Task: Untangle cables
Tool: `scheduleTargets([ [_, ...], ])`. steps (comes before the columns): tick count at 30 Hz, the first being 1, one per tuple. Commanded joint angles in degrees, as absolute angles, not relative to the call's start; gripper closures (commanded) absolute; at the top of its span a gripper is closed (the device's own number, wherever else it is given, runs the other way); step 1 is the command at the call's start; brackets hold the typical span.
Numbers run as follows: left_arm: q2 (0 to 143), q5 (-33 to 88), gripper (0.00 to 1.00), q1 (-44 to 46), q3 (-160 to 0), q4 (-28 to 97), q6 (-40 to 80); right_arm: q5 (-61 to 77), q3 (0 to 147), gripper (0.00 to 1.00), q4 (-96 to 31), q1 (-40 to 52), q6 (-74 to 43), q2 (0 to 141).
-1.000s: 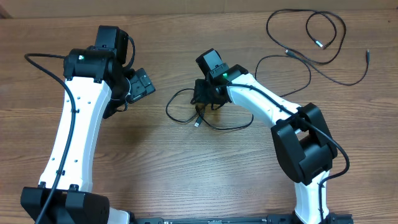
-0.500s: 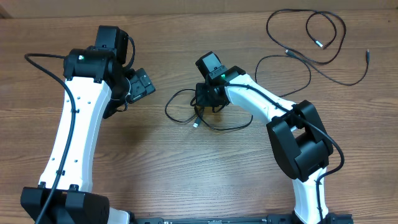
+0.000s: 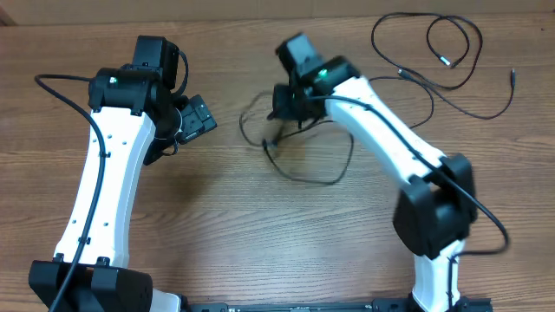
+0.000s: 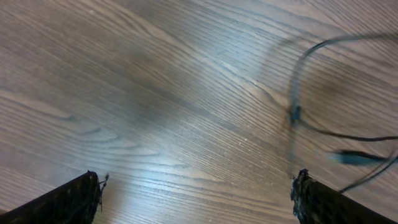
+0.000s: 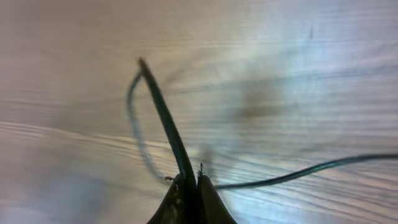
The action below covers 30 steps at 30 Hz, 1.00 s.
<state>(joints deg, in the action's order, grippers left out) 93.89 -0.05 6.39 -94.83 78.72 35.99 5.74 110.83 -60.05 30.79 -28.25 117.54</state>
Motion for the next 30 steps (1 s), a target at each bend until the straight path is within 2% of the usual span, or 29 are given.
scheduleTargets([
  [1,94.4,6.0,0.00,7.3,-94.5,77.4,28.6,5.7,116.1,0.96,-61.1,31.0,-28.0,109.1],
  [15,94.4,7.1,0.01,9.9,-94.5,76.8,27.0,6.4,116.4,0.96,-60.8,30.4,-28.4,92.6],
  [20,94.4,7.1,0.01,9.9,-94.5,77.4,27.0,-4.2,116.4,0.96,-64.1,29.8,-29.3,90.7],
  [24,94.4,6.9,0.00,9.9,-94.5,77.5,27.0,-14.5,116.3,0.96,-72.4,27.7,-37.0,90.5],
  [30,94.4,6.9,0.01,9.9,-94.5,77.4,27.0,-22.4,116.3,0.96,-82.2,22.2,-46.6,89.6],
])
